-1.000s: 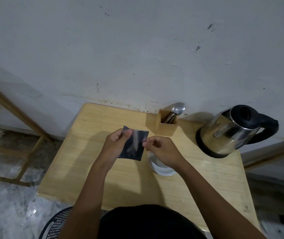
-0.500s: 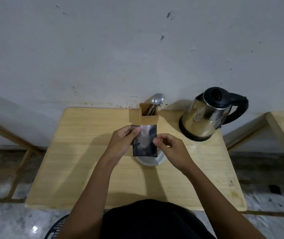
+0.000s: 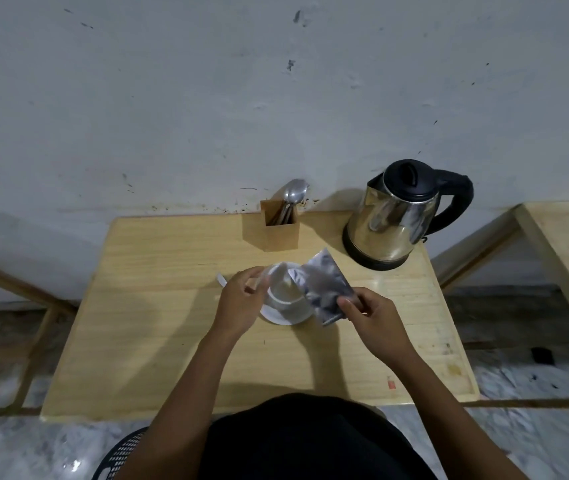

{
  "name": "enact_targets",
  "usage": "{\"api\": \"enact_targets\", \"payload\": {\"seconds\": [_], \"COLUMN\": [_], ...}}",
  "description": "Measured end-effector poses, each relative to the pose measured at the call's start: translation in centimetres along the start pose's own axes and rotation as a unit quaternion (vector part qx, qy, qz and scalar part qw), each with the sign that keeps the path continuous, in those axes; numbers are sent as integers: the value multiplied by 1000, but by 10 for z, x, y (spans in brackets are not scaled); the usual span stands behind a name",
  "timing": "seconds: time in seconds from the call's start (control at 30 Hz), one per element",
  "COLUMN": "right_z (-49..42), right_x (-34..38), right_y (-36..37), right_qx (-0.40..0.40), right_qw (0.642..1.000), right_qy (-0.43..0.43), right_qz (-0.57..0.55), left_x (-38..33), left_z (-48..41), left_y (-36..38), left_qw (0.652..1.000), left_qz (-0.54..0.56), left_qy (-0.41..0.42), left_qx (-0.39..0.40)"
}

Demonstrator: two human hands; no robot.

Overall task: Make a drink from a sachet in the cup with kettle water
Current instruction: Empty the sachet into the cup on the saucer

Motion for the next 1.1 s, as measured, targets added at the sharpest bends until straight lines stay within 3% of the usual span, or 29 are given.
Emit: {"api": "enact_targets", "payload": {"seconds": [0.23,0.47,1.1], "right_z": [-20,-50,-96], "right_x": [1,32,68], "right_y": [1,4,11], "right_qx": [32,68,118], "right_qw": [986,957,900], "right_qy": [24,5,-45], "right_qz": [160,283,417], "left_x": [28,39,50], "left_z": [-10,-23,-37], "left_y": [4,1,-8], "left_qw": [991,991,991], "left_qz": [-116,-117,-79], "left_qy": [3,16,21], "left_qx": [59,68,107]}}
Point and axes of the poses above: each hand's wrist, its own z-axis away from the middle knuckle, its own y-axis out of the palm, x = y × z, the point moved 3 cm from there along -z, towards the middle knuckle, and after that the axes turned 9 degrees about x, right-handed, at the moved point
